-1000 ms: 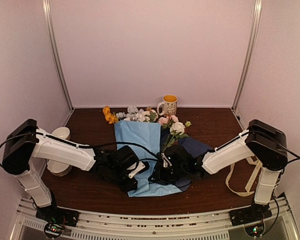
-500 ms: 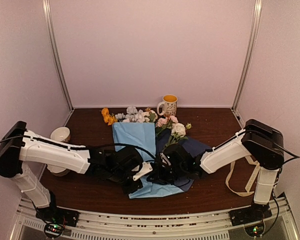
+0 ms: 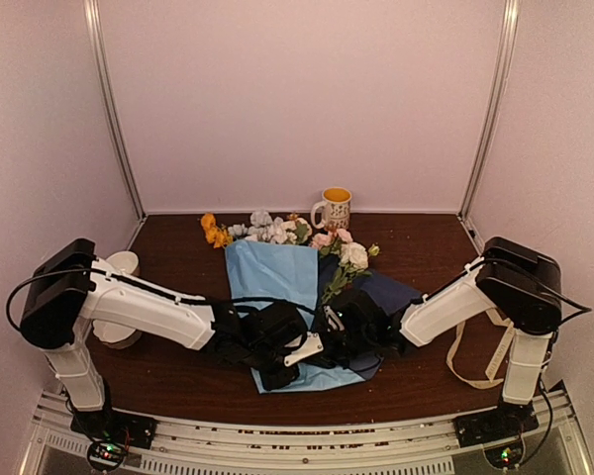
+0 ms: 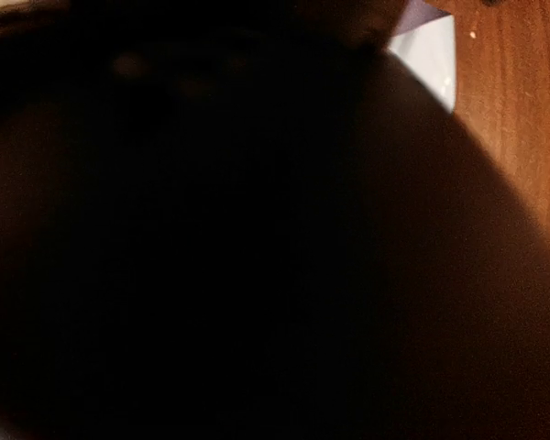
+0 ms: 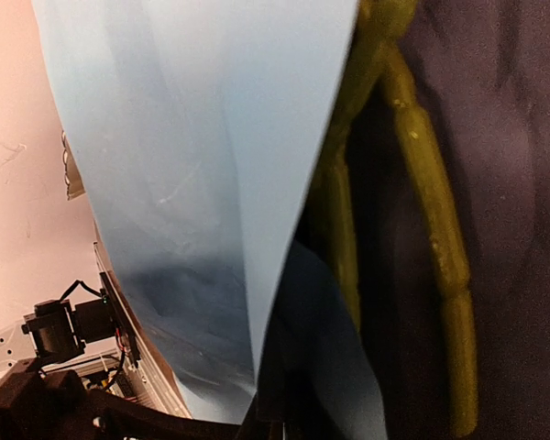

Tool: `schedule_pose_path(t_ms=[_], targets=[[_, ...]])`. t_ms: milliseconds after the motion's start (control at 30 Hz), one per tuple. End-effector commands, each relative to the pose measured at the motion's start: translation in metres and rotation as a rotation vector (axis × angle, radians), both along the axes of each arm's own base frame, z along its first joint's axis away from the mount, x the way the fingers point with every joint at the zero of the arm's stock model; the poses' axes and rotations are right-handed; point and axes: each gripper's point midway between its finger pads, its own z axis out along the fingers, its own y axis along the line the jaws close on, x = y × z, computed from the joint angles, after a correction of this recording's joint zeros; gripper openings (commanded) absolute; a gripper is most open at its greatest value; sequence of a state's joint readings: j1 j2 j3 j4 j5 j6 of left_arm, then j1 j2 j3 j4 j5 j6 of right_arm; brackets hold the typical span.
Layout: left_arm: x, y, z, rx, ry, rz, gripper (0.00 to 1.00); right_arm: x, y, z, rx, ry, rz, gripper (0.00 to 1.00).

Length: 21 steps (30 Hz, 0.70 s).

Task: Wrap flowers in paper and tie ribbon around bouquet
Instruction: Press the fold line on the 2/3-folded wrapping paper.

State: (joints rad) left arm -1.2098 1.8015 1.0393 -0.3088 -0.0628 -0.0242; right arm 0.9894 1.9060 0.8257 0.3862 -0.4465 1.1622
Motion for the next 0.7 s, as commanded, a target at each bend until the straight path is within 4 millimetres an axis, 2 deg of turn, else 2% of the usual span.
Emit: schedule_pose_path(t_ms=[0, 167, 267, 367, 433, 467, 533, 567, 667], targets=[[-0.009, -0.009, 0.029, -0.081, 0.001, -0.047, 0.14, 0.006, -0.001, 0.005, 0.004, -0.013, -0.025, 0.02], [-0.003, -0.013, 0.088, -0.242, -0.057, -0.058, 0.19, 0.006, -0.003, 0.004, 0.008, -0.008, -0.038, 0.02], [0.016, -0.010, 0.119, -0.344, -0.040, -0.010, 0.19, 0.005, -0.002, 0.004, 0.013, -0.007, -0.038, 0.01], [0.048, -0.001, 0.139, -0.445, -0.021, 0.083, 0.19, 0.006, -0.001, 0.003, 0.015, -0.007, -0.039, 0.02], [0.083, 0.011, 0.136, -0.445, -0.054, 0.213, 0.21, 0.006, 0.000, 0.003, 0.016, -0.008, -0.038, 0.01], [0.101, 0.019, 0.129, -0.413, -0.072, 0.286, 0.21, 0.006, -0.001, 0.003, 0.014, -0.009, -0.037, 0.02], [0.126, 0.026, 0.113, -0.333, -0.089, 0.380, 0.22, 0.005, -0.001, 0.002, -0.002, -0.011, -0.031, 0.02], [0.136, 0.021, 0.108, -0.309, -0.089, 0.398, 0.24, 0.005, -0.001, 0.001, -0.013, -0.016, -0.028, 0.01], [0.144, 0.001, 0.093, -0.285, -0.044, 0.387, 0.28, 0.003, -0.003, -0.002, -0.053, -0.029, -0.015, 0.02]])
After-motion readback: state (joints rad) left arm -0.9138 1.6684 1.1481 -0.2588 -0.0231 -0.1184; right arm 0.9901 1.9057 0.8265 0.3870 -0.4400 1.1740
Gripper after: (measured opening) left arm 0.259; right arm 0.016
